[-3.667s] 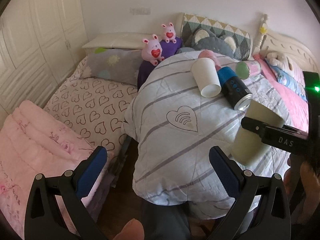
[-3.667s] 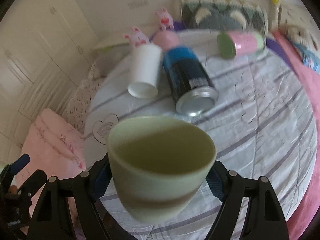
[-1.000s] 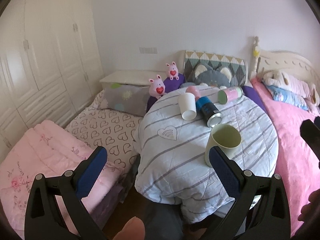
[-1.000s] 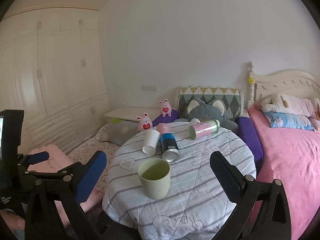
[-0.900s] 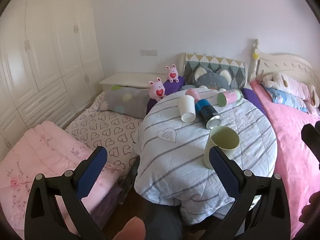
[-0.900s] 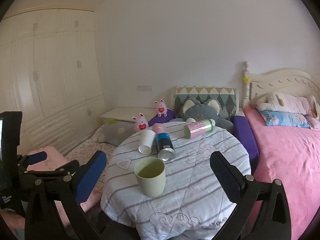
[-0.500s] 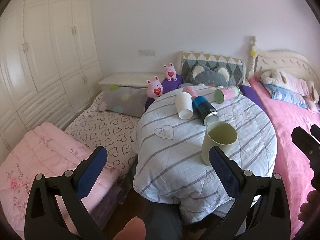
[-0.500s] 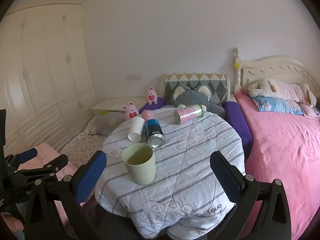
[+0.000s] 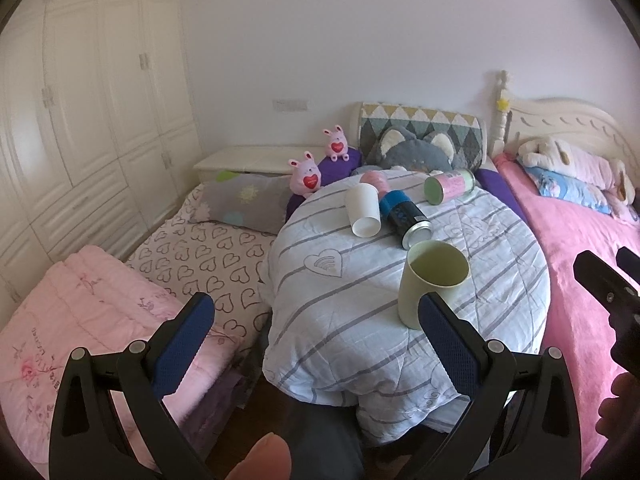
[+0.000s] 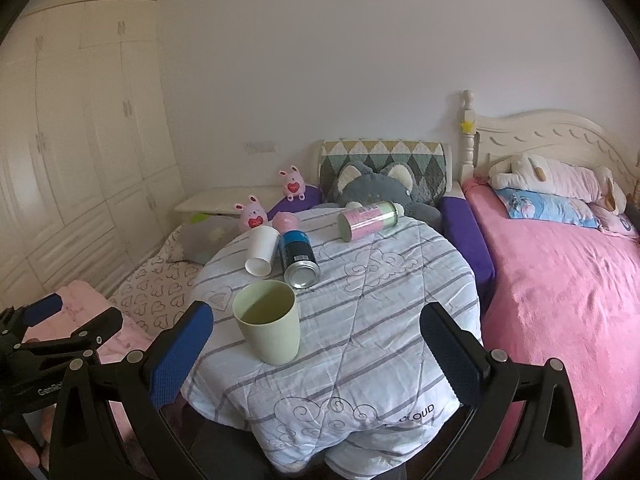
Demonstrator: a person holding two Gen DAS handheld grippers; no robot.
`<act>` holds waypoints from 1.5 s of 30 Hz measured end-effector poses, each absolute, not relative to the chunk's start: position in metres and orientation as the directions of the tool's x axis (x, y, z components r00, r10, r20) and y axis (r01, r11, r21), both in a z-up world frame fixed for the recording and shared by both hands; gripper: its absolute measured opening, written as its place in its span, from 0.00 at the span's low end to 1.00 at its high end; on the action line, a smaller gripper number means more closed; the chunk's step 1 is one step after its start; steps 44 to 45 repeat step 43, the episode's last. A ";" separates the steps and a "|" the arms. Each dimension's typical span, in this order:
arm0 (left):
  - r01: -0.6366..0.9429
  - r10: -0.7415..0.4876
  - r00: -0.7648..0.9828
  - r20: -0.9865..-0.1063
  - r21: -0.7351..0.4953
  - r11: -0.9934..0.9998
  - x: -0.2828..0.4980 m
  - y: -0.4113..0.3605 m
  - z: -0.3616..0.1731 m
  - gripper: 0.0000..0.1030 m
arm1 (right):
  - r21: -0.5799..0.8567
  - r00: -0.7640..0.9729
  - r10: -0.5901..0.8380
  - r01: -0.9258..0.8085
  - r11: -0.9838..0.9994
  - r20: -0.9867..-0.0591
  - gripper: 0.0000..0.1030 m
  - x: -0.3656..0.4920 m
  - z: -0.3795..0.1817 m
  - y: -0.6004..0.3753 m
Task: Flip cup upright
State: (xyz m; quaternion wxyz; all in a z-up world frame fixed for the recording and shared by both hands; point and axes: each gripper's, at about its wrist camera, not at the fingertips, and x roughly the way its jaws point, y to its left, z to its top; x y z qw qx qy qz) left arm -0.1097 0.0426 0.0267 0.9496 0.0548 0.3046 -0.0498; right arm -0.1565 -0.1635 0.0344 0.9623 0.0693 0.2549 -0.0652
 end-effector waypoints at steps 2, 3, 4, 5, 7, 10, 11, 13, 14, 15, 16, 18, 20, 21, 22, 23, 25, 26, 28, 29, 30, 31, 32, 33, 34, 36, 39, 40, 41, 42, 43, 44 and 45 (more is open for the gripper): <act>0.131 -0.065 0.809 -0.585 0.071 0.989 -0.110 0.042 0.027 1.00 | 0.099 0.860 -0.091 0.162 0.982 -0.501 1.00 -0.156 0.034 -0.164; 0.133 -0.067 0.808 -0.585 0.071 0.989 -0.110 0.042 0.028 1.00 | 0.100 0.859 -0.091 0.163 0.981 -0.504 1.00 -0.156 0.034 -0.165; 0.133 -0.066 0.809 -0.585 0.071 0.989 -0.110 0.043 0.027 1.00 | 0.101 0.858 -0.091 0.164 0.981 -0.505 1.00 -0.156 0.034 -0.166; 0.132 -0.065 0.809 -0.584 0.072 0.989 -0.110 0.043 0.027 1.00 | 0.101 0.857 -0.092 0.166 0.981 -0.508 1.00 -0.155 0.034 -0.166; 0.134 -0.068 0.808 -0.585 0.070 0.989 -0.110 0.043 0.027 1.00 | 0.105 0.857 -0.091 0.167 0.980 -0.508 1.00 -0.156 0.034 -0.167; 0.132 -0.065 0.808 -0.585 0.072 0.989 -0.110 0.042 0.028 1.00 | 0.101 0.856 -0.097 0.170 0.980 -0.507 1.00 -0.156 0.034 -0.168; 0.132 -0.065 0.809 -0.585 0.072 0.989 -0.110 0.042 0.027 1.00 | 0.101 0.856 -0.097 0.171 0.980 -0.507 1.00 -0.156 0.033 -0.168; 0.133 -0.066 0.809 -0.585 0.073 0.988 -0.110 0.042 0.028 1.00 | 0.102 0.856 -0.096 0.171 0.980 -0.508 1.00 -0.156 0.033 -0.168; 0.132 -0.065 0.809 -0.585 0.073 0.989 -0.110 0.042 0.027 1.00 | 0.101 0.856 -0.097 0.171 0.980 -0.508 1.00 -0.157 0.033 -0.168; 0.132 -0.064 0.809 -0.585 0.073 0.989 -0.110 0.042 0.027 1.00 | 0.101 0.856 -0.098 0.172 0.980 -0.508 1.00 -0.156 0.033 -0.169; 0.132 -0.064 0.808 -0.585 0.075 0.988 -0.110 0.042 0.027 1.00 | 0.102 0.855 -0.097 0.172 0.980 -0.509 1.00 -0.156 0.033 -0.169; 0.132 -0.063 0.807 -0.587 0.074 0.989 -0.110 0.042 0.027 1.00 | 0.103 0.855 -0.095 0.171 0.980 -0.509 1.00 -0.156 0.032 -0.169; 0.132 -0.062 0.806 -0.589 0.076 0.988 -0.110 0.042 0.026 1.00 | 0.105 0.855 -0.094 0.170 0.980 -0.510 1.00 -0.156 0.032 -0.169; 0.132 -0.061 0.805 -0.590 0.078 0.988 -0.111 0.042 0.026 1.00 | 0.106 0.855 -0.093 0.170 0.980 -0.510 1.00 -0.156 0.032 -0.169; 0.131 -0.059 0.805 -0.590 0.080 0.988 -0.111 0.043 0.026 1.00 | 0.105 0.855 -0.095 0.171 0.980 -0.509 1.00 -0.156 0.032 -0.169; 0.131 -0.059 0.806 -0.589 0.081 0.988 -0.111 0.043 0.026 1.00 | 0.104 0.855 -0.095 0.171 0.980 -0.510 1.00 -0.156 0.032 -0.169; 0.133 -0.062 0.804 -0.591 0.078 0.988 -0.111 0.043 0.026 1.00 | 0.108 0.855 -0.092 0.170 0.980 -0.510 1.00 -0.156 0.032 -0.169; 0.133 -0.062 0.805 -0.591 0.077 0.988 -0.111 0.042 0.026 1.00 | 0.109 0.855 -0.092 0.171 0.979 -0.511 1.00 -0.156 0.031 -0.169; 0.135 -0.065 0.803 -0.592 0.074 0.988 -0.112 0.044 0.025 1.00 | 0.108 0.855 -0.092 0.170 0.980 -0.511 1.00 -0.156 0.031 -0.169; 0.134 -0.063 0.803 -0.592 0.077 0.988 -0.111 0.043 0.025 1.00 | 0.109 0.855 -0.091 0.170 0.979 -0.511 1.00 -0.156 0.031 -0.169; 0.131 -0.059 0.804 -0.592 0.079 0.988 -0.111 0.043 0.025 1.00 | 0.111 0.855 -0.089 0.169 0.979 -0.511 1.00 -0.156 0.030 -0.169; 0.130 -0.057 0.803 -0.593 0.081 0.988 -0.112 0.043 0.024 1.00 | 0.111 0.854 -0.089 0.168 0.980 -0.512 1.00 -0.156 0.029 -0.168; 0.129 -0.055 0.803 -0.594 0.083 0.988 -0.113 0.044 0.024 1.00 | 0.110 0.854 -0.089 0.168 0.980 -0.513 1.00 -0.155 0.028 -0.167; 0.131 -0.055 0.801 -0.595 0.084 0.988 -0.112 0.043 0.023 1.00 | 0.110 0.853 -0.088 0.167 0.980 -0.514 1.00 -0.155 0.027 -0.167; 0.132 -0.055 0.800 -0.597 0.085 0.988 -0.112 0.044 0.023 1.00 | 0.111 0.853 -0.087 0.167 0.980 -0.515 1.00 -0.155 0.027 -0.167; 0.133 -0.055 0.799 -0.599 0.087 0.987 -0.112 0.044 0.022 1.00 | 0.114 0.852 -0.085 0.167 0.979 -0.517 1.00 -0.154 0.025 -0.166; 0.141 -0.062 0.801 -0.596 0.088 0.986 -0.112 0.043 0.023 1.00 | 0.115 0.851 -0.085 0.168 0.979 -0.518 1.00 -0.153 0.025 -0.166; 0.145 -0.066 0.801 -0.596 0.085 0.986 -0.112 0.044 0.023 1.00 | 0.116 0.851 -0.083 0.167 0.979 -0.519 1.00 -0.153 0.025 -0.166; 0.148 -0.070 0.799 -0.597 0.083 0.986 -0.112 0.044 0.023 1.00 | 0.116 0.850 -0.084 0.167 0.979 -0.520 1.00 -0.153 0.024 -0.165; 0.151 -0.072 0.798 -0.598 0.083 0.985 -0.111 0.042 0.022 1.00 | 0.116 0.850 -0.084 0.168 0.979 -0.520 1.00 -0.152 0.024 -0.165; 0.153 -0.072 0.797 -0.600 0.085 0.985 -0.111 0.041 0.022 1.00 | 0.117 0.850 -0.083 0.167 0.979 -0.520 1.00 -0.152 0.024 -0.166; 0.153 -0.072 0.797 -0.600 0.085 0.985 -0.111 0.041 0.022 1.00 | 0.117 0.850 -0.083 0.167 0.979 -0.520 1.00 -0.152 0.024 -0.166; 0.153 -0.072 0.797 -0.600 0.085 0.985 -0.111 0.041 0.022 1.00 | 0.117 0.850 -0.083 0.167 0.979 -0.520 1.00 -0.152 0.024 -0.166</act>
